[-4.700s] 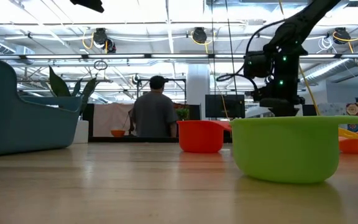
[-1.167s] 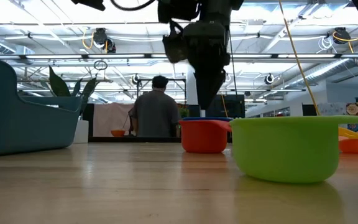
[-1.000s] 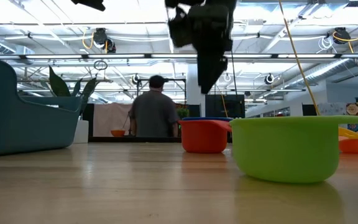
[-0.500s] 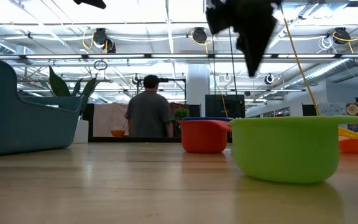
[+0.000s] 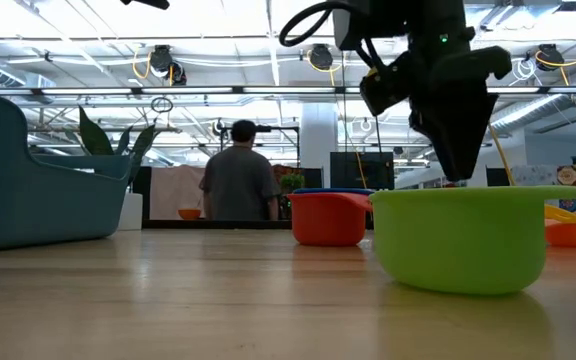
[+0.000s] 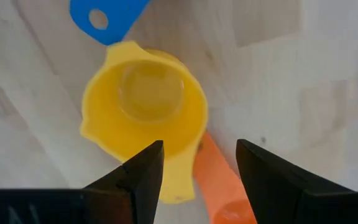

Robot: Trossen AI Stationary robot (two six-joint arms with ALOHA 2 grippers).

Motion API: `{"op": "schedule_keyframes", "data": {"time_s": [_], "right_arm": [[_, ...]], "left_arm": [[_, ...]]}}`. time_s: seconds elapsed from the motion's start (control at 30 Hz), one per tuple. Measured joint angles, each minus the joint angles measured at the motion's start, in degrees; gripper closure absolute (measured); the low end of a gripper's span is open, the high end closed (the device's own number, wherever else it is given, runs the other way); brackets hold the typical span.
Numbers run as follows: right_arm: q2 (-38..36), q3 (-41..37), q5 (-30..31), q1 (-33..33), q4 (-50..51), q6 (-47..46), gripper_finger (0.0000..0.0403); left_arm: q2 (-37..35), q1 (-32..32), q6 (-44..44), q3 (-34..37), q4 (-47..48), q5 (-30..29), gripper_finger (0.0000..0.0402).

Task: Nest measuring cups in basket
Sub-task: Stack the yellow measuring cup on top of the blue measuring cup

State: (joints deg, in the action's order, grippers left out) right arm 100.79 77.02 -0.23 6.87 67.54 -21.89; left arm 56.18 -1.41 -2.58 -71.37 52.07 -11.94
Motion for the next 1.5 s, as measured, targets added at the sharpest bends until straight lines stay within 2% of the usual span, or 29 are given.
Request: {"op": "schedule_keyframes", "data": {"time_s": [0.67, 0.8, 1.0, 1.23, 1.5], "right_arm": [[0.02, -9.99, -0.07, -0.06, -13.24, 0.07, 0.0213], [0.04, -10.13, 0.09, -0.39, -12.74, -0.07, 0.0254], [0.04, -10.13, 0.07, -0.59, -12.08, 0.41, 0.0386], [-0.92, -10.11, -0.13, -0.94, -6.62, -0.16, 0.0401], [-10.58, -9.06, 0.22, -2.39, -10.36, -8.23, 0.0402]], "left_arm": [[0.02, -0.02, 0.10, 0.00, 0.02, -0.09, 0.0194], [0.02, 0.00, 0.09, 0.00, 0.02, -0.11, 0.0204], [0.02, 0.00, 0.17, 0.00, 0.00, -0.11, 0.0222], [0.02, 0.00, 0.00, 0.02, 0.00, -0.13, 0.0238], [0.02, -0.02, -0.12, 0.02, -0.02, -0.13, 0.0231]]}}
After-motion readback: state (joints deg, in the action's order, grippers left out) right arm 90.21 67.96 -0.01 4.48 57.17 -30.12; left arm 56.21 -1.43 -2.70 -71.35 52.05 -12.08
